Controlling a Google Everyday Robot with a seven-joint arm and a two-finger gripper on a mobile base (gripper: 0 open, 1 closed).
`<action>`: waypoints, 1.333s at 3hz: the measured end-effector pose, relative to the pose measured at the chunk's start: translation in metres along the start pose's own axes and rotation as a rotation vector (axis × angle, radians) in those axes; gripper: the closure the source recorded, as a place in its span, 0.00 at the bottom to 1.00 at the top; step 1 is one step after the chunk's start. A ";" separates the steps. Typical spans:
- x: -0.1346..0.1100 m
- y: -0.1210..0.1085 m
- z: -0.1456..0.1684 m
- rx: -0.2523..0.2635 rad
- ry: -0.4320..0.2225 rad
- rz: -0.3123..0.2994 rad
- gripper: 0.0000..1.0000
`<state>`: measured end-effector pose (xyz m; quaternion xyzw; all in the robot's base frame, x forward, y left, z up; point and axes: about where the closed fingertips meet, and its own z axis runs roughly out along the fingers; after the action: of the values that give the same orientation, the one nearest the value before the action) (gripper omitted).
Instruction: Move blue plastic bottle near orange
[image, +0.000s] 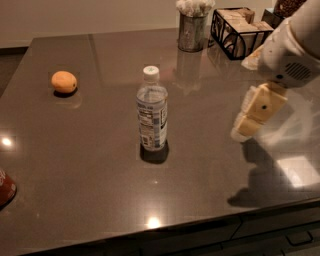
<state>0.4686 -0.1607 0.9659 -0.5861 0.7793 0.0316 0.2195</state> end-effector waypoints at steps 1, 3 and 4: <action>-0.038 0.001 0.025 -0.018 -0.125 -0.003 0.00; -0.116 0.022 0.065 -0.080 -0.333 -0.045 0.00; -0.145 0.034 0.076 -0.119 -0.397 -0.067 0.00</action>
Offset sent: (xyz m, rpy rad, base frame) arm 0.0328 0.1421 -0.0243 0.3642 -0.0582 0.1465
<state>0.4917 0.0037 0.9448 -0.6059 0.6975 0.1851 0.3348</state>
